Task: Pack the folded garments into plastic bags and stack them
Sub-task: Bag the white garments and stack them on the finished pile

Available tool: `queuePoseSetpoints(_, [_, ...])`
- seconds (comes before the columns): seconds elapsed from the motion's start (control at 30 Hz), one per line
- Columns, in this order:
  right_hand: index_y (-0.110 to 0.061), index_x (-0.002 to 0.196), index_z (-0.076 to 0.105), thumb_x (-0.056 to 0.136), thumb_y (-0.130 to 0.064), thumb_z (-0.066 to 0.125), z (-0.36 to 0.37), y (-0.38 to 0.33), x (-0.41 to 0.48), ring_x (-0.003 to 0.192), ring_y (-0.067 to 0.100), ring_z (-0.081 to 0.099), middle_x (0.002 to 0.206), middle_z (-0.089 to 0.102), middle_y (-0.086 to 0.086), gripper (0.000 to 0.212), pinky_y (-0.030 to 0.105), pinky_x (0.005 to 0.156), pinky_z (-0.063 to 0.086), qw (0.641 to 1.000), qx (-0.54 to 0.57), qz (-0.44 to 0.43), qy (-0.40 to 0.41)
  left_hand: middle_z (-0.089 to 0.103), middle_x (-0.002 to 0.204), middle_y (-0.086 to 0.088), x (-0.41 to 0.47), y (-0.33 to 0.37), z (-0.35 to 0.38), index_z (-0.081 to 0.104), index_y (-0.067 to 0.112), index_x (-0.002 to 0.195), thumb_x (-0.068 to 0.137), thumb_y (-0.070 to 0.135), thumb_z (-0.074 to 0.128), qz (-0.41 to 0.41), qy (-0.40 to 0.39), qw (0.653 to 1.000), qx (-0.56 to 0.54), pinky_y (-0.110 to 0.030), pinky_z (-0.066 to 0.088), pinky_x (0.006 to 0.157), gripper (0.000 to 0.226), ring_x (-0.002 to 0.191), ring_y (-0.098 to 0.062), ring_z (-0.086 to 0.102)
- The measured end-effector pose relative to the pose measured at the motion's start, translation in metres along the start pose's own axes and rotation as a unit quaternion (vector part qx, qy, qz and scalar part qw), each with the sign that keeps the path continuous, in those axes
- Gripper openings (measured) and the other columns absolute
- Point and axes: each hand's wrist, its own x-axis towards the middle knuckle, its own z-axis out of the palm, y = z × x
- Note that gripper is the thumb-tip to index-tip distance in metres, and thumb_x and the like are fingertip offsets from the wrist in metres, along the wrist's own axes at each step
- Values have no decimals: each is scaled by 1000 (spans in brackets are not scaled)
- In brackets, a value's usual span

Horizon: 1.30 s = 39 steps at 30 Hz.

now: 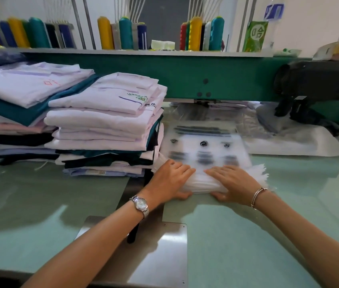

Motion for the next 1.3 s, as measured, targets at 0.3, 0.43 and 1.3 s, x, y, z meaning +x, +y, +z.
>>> queuePoseSetpoints(0.3, [-17,133,56,84,-57,51,0,5,4,117,18,59,132,61,0,63,35,98,42,996,25,45,-68,49,145,-6,-1,7,-2,44,7,144,87,60,56,-17,69,997,-30,-40,33,112,79,134,-23,46])
queuePoseSetpoints(0.43, [-13,133,55,97,-41,46,-8,-16,32,118,22,58,131,61,4,46,35,97,42,986,130,102,35,57,138,-4,-6,9,-18,55,8,136,97,45,49,-78,230,966,-83,-37,37,108,54,128,-19,51])
queuePoseSetpoints(1.3, [-13,97,75,83,-15,68,5,-51,55,88,18,68,97,73,-1,16,31,75,52,944,137,119,275,64,99,-3,-35,-22,-16,68,6,100,95,9,62,-241,269,903,-232,-31,51,83,8,94,-16,59])
